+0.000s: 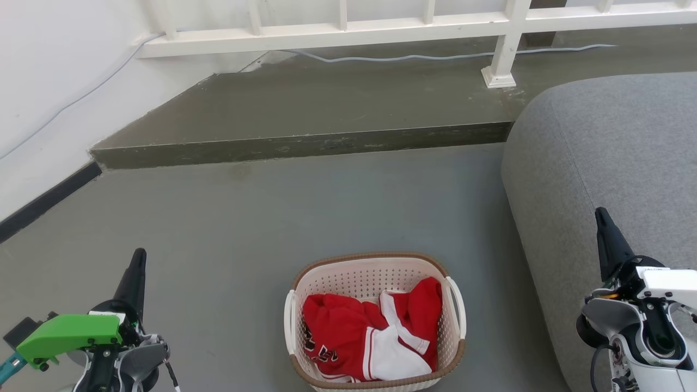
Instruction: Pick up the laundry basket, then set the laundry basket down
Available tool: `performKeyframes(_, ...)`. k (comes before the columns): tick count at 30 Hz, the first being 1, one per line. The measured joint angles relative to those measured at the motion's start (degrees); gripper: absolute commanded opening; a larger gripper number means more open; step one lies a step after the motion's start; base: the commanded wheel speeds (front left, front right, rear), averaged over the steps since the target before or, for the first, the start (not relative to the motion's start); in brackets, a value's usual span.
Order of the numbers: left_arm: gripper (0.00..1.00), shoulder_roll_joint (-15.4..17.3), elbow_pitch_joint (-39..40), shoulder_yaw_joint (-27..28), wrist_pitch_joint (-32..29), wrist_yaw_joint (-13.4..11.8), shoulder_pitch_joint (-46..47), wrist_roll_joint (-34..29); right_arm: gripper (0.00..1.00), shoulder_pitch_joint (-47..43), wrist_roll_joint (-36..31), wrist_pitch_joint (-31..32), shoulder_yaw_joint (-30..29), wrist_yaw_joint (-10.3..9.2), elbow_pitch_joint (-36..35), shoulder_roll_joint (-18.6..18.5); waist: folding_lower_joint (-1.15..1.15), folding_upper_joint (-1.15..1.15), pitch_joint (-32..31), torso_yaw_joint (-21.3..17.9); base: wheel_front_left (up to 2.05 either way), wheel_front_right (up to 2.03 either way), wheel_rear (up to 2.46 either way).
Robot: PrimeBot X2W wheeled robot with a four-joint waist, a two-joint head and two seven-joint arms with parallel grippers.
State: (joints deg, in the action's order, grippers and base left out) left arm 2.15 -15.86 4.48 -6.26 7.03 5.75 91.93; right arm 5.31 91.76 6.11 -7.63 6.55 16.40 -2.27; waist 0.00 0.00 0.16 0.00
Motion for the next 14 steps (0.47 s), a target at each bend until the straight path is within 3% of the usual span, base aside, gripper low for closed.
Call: performKeyframes(14,0.0,0.0,0.0,0.0,0.0,0.0,0.0,0.0,0.0,0.0,0.0,0.0,0.0,0.0,0.0,0.0,0.0,0.0,0.0,0.0,0.0,0.0,0.0)
